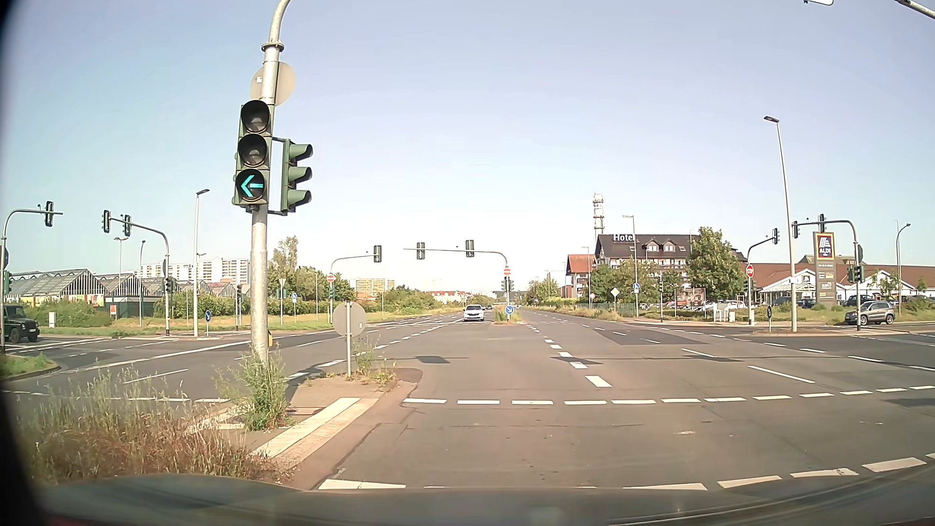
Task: Follow the waypoints while adhering to traffic rules and regulations
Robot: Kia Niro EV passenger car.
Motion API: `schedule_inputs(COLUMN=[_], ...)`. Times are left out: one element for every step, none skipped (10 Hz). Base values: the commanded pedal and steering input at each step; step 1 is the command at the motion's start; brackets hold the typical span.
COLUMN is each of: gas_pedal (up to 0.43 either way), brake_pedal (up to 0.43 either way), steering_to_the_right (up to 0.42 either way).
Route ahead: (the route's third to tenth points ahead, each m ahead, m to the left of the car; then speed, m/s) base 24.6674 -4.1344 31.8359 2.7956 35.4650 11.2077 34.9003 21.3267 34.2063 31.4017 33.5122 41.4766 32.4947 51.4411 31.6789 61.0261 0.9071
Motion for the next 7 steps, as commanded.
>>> schedule_inputs(gas_pedal=[0.260,0.268,0.280,0.287,0.299,0.299,0.311], brake_pedal=[0.030,0.030,0.030,0.030,0.030,0.030,0.030], steering_to_the_right=[-0.001,-0.001,-0.001,0.000,-0.001,-0.001,-0.001])
